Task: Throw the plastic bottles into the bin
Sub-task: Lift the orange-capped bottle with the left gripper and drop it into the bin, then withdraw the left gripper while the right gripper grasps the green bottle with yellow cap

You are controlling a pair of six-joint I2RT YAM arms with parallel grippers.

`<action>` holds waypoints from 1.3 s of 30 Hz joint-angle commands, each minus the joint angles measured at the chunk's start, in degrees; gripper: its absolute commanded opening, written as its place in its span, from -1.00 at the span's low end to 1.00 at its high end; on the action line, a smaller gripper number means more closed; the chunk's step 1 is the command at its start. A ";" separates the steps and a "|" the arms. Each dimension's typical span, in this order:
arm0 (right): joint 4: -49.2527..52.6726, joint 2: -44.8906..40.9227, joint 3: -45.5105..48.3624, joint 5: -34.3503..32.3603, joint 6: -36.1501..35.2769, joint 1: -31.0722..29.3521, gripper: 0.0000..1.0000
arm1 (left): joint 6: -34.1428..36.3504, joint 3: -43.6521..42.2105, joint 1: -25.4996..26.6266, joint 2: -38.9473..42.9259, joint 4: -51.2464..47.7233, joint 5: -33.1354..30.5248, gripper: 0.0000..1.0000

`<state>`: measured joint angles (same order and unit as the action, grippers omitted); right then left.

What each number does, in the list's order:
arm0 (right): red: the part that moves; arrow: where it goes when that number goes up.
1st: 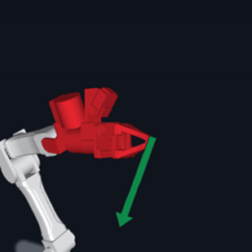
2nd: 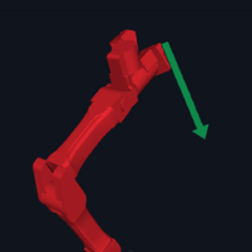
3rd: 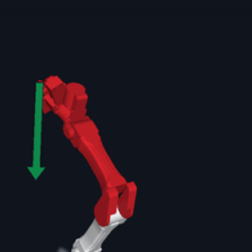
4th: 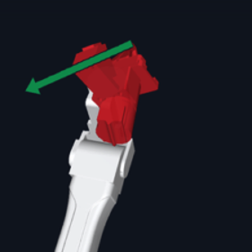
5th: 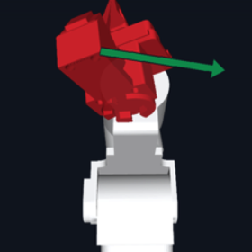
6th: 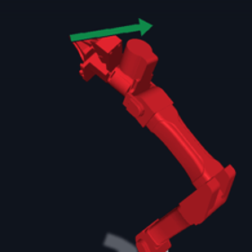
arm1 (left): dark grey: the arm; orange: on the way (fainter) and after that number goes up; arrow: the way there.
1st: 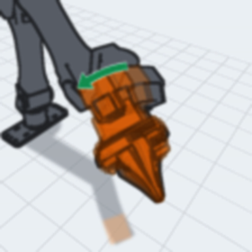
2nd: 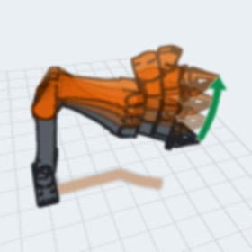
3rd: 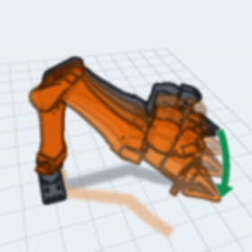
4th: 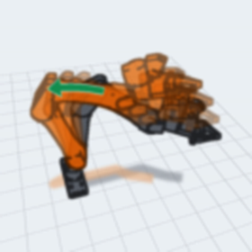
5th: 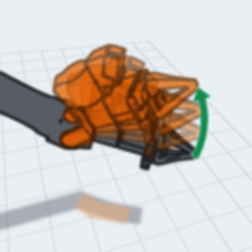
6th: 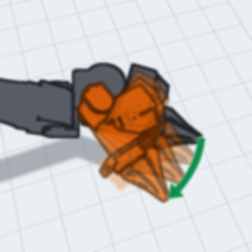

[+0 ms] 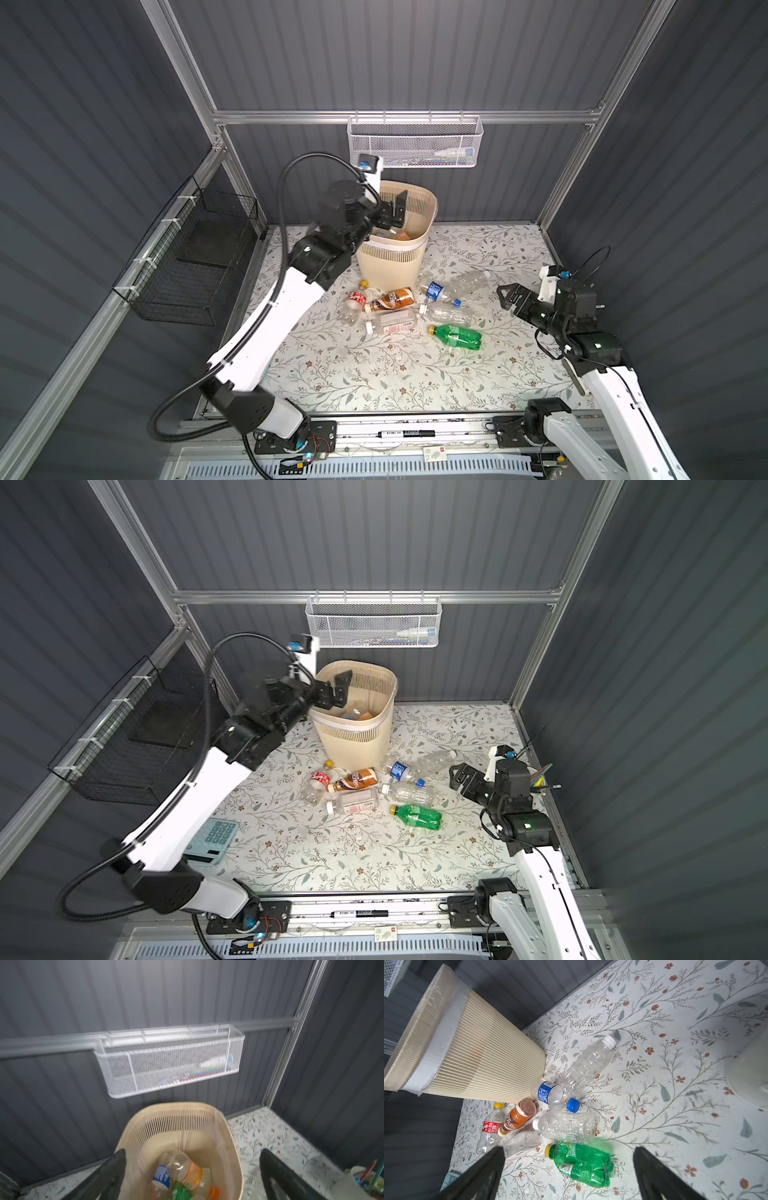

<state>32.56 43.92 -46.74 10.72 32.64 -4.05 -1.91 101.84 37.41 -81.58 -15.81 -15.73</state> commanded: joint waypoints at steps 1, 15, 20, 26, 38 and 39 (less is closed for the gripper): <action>2.07 1.62 -1.16 1.44 1.05 0.02 0.94 | -0.98 -5.25 -0.12 4.31 4.35 -2.86 1.00; 10.46 23.05 -7.46 -14.26 -8.03 -27.46 0.95 | -22.81 -40.98 -0.23 27.01 -5.51 -21.05 1.00; 13.84 30.67 -10.16 -16.23 -15.42 -33.36 0.87 | -33.78 -46.96 -0.23 30.22 -15.67 -24.35 1.00; 12.42 35.32 -9.99 -13.54 -21.13 -33.83 0.87 | -42.23 -52.98 -0.41 31.36 -21.05 -23.25 1.00; 13.95 46.60 -13.30 -12.67 -28.10 -33.92 0.83 | -47.92 -57.64 -0.49 31.73 -23.88 -18.60 1.00; 13.97 47.46 -13.53 -12.59 -28.49 -34.01 0.84 | -47.90 -57.78 -0.49 31.90 -23.95 -18.48 1.00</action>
<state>45.08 89.67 -58.81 -2.28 6.70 -37.82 -47.94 45.01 37.30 -50.57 -37.89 -34.92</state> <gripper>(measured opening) 0.916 0.998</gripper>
